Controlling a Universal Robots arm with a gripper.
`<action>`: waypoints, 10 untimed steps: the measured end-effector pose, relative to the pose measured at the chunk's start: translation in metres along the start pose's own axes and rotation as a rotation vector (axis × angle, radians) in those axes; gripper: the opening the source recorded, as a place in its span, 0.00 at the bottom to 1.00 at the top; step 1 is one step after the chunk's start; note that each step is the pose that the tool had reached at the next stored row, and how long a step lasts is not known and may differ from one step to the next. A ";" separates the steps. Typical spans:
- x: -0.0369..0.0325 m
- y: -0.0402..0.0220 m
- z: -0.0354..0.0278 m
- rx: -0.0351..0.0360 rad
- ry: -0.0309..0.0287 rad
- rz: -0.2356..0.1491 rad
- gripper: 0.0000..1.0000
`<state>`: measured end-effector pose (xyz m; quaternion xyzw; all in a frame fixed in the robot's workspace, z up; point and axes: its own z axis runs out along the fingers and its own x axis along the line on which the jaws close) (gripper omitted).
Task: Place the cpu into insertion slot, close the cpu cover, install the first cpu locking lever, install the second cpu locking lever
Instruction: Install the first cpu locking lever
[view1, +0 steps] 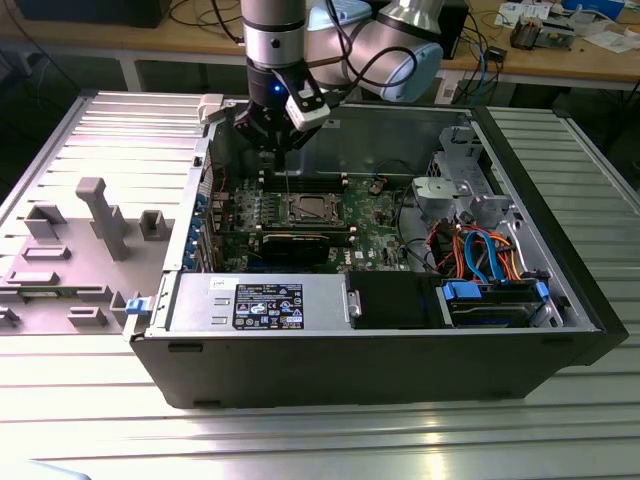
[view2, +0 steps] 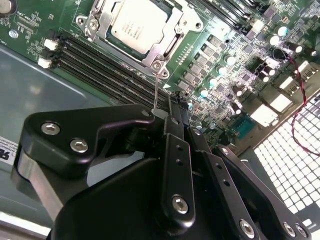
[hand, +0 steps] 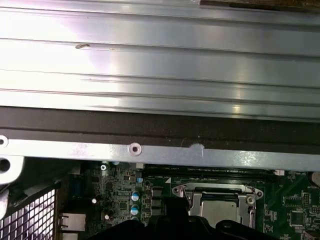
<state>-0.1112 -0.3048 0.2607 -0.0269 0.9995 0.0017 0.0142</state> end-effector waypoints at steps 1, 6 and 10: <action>-0.0003 0.0000 0.0001 -0.0001 -0.0002 0.000 0.11; -0.0010 0.0000 0.0029 0.0000 -0.0001 0.000 0.11; -0.0010 -0.0001 0.0030 0.0001 -0.0001 0.000 0.11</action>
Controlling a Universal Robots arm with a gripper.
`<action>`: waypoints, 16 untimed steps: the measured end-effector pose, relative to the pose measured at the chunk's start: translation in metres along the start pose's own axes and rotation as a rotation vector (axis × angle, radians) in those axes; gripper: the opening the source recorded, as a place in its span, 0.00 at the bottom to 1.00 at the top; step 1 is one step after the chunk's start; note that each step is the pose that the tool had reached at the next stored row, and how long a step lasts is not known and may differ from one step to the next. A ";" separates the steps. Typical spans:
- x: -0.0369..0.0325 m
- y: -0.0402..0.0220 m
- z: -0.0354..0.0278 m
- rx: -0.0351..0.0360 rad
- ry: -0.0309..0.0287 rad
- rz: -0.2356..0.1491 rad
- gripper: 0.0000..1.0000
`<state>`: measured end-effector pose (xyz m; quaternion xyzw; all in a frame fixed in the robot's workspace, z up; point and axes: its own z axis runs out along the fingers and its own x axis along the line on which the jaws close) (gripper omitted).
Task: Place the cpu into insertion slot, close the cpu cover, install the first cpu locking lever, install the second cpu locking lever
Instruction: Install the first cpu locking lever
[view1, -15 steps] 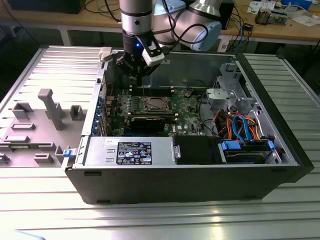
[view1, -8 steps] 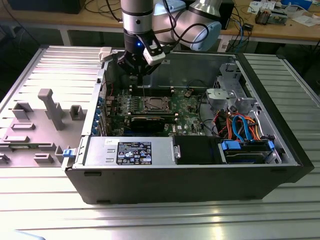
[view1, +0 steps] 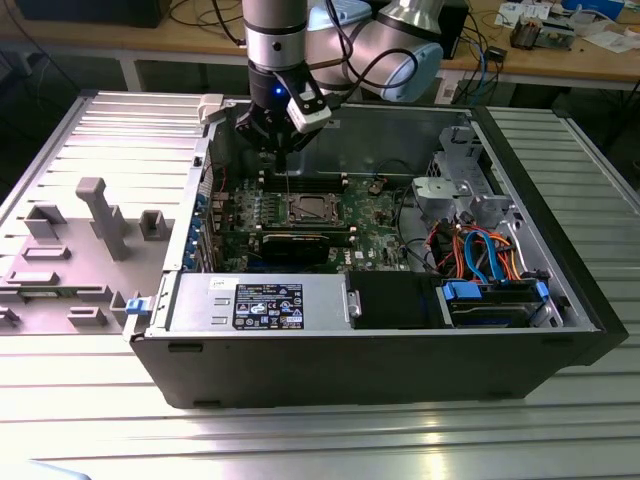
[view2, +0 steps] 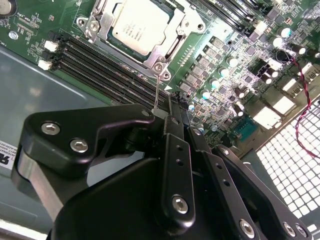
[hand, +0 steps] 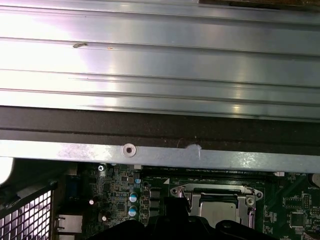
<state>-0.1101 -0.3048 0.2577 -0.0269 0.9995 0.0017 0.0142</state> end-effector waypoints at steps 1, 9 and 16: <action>0.0000 0.0000 0.0000 0.0000 0.0000 0.000 0.11; -0.0046 -0.0002 0.0005 -0.0001 -0.0004 0.000 0.11; -0.0176 -0.0010 0.0033 -0.0011 -0.0029 0.003 0.11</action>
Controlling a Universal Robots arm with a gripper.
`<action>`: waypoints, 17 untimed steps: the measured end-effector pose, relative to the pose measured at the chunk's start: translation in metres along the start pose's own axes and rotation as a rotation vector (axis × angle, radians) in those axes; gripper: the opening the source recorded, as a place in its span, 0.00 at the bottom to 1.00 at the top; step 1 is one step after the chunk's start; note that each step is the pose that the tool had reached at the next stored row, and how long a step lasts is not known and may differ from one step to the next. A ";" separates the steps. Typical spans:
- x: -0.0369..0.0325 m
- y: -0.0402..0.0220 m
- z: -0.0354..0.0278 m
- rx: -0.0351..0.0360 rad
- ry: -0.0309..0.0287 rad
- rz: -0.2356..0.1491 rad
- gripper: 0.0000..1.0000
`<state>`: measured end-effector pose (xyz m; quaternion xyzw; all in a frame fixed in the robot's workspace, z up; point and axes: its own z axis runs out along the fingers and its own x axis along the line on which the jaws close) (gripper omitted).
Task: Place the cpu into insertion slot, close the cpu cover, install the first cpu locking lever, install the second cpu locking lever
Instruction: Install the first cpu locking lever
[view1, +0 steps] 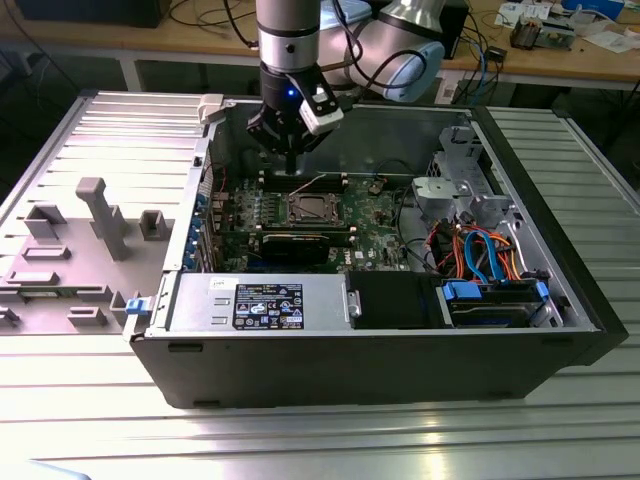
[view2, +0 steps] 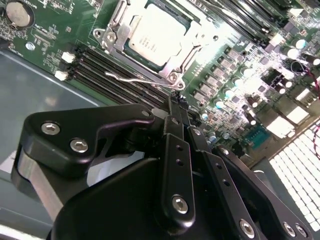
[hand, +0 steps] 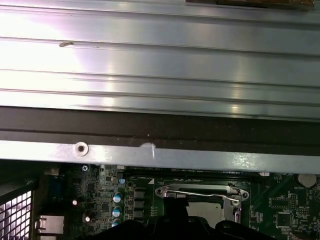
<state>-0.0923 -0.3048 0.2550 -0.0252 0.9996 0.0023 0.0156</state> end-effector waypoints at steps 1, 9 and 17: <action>-0.0013 -0.0003 0.0007 -0.0017 0.0000 0.002 0.11; -0.0099 -0.0017 0.0100 -0.0186 -0.0011 0.010 0.11; -0.0177 -0.0020 0.0180 -0.0185 -0.0025 0.013 0.11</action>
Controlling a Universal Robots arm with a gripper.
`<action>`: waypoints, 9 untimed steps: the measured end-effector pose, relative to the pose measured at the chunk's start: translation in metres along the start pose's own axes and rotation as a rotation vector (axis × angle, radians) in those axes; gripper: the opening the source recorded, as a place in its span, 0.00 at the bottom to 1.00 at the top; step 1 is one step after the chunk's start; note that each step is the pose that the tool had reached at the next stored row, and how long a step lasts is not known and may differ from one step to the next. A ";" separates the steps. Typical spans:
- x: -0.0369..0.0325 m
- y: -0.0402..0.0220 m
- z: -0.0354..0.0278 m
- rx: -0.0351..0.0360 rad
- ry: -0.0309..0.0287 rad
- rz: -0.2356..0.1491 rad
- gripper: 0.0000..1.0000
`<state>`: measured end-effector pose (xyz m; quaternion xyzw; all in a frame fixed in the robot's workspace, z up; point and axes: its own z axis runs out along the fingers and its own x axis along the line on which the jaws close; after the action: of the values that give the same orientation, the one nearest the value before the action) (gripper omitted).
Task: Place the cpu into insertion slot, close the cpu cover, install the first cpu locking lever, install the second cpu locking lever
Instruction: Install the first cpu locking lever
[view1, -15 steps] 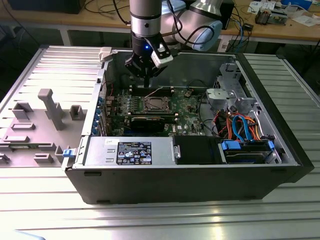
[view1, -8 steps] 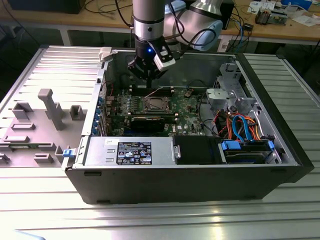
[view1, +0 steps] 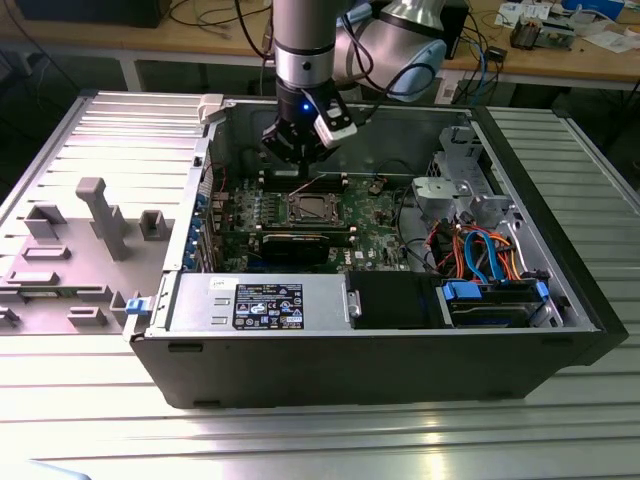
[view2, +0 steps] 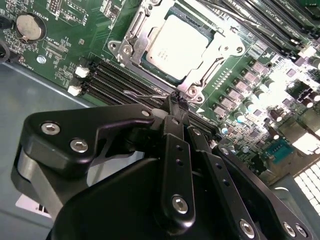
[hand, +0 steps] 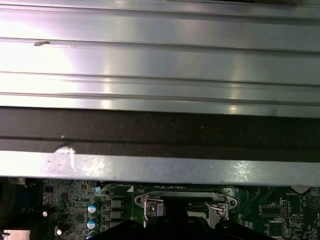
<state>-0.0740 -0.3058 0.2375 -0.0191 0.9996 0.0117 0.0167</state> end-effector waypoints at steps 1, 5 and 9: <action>-0.0002 0.0000 0.0004 0.0000 -0.0006 0.000 0.11; -0.0027 -0.0001 0.0019 0.0006 -0.0019 0.000 0.11; -0.0063 0.0010 0.0036 0.0006 -0.0019 0.000 0.11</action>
<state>-0.0677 -0.3044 0.2341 -0.0192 0.9996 0.0114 0.0176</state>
